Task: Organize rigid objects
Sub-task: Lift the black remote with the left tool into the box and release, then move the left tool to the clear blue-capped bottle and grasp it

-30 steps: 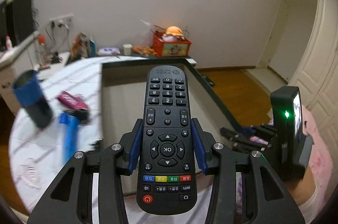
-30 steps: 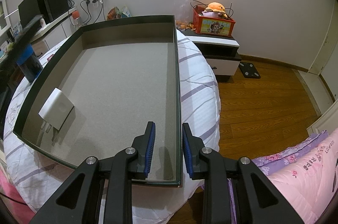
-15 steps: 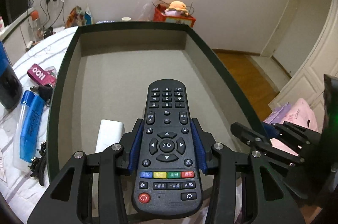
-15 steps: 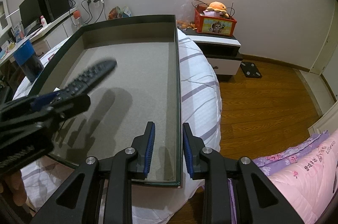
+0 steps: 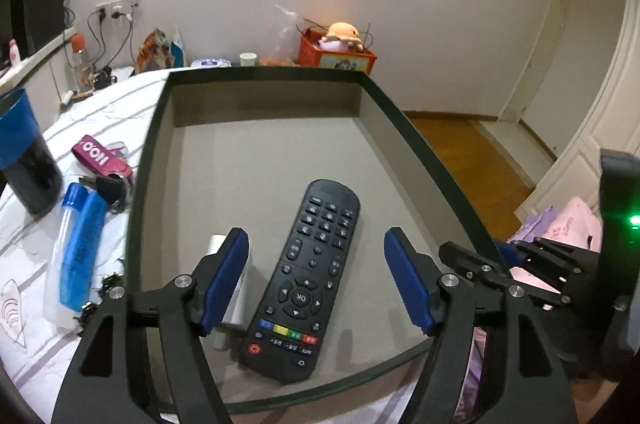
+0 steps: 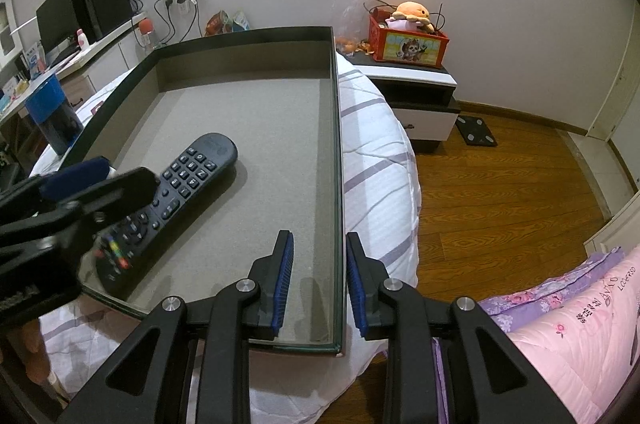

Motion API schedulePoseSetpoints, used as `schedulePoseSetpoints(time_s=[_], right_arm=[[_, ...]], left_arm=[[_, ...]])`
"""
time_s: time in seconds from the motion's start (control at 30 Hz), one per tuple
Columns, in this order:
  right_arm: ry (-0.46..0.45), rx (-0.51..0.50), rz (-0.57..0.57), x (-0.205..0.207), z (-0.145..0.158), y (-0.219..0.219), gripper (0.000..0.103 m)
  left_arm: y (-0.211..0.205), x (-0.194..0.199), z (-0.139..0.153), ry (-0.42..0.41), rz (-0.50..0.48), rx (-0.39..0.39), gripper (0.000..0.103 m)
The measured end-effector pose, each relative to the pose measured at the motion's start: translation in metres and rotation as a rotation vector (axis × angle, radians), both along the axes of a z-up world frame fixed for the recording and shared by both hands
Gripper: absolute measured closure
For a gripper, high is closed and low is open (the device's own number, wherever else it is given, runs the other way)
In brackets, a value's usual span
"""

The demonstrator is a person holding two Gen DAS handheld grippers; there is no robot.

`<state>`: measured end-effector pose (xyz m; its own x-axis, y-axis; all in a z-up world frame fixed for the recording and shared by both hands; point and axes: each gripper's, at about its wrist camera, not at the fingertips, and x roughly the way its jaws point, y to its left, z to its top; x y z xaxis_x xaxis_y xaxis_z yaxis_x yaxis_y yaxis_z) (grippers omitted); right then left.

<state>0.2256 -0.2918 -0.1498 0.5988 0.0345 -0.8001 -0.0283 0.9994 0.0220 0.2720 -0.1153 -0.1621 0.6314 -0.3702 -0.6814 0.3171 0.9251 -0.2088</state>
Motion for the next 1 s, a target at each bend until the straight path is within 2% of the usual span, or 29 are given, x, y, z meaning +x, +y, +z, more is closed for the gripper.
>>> schedulePoseSetpoints(time_s=[0.3, 0.43, 0.7, 0.9, 1.0], right_arm=[[0.003, 0.0, 0.001, 0.001, 0.0, 0.0, 0.076], [0.006, -0.004, 0.001, 0.001, -0.001, -0.001, 0.076], [0.011, -0.005, -0.002, 0.001, -0.002, 0.0, 0.076], [0.015, -0.007, -0.005, 0.0, -0.004, 0.0, 0.076], [0.016, -0.007, -0.006, 0.0, -0.004, 0.0, 0.076]], left_arm=[[0.056, -0.036, 0.029, -0.082, 0.069, -0.038, 0.02], [0.09, -0.052, 0.035, -0.116, 0.13, -0.017, 0.016], [0.165, -0.068, 0.023, -0.106, 0.283, 0.059, 0.014], [0.191, -0.078, 0.012, -0.099, 0.333, 0.078, 0.006], [0.197, -0.077, 0.005, -0.084, 0.348, 0.095, 0.005]])
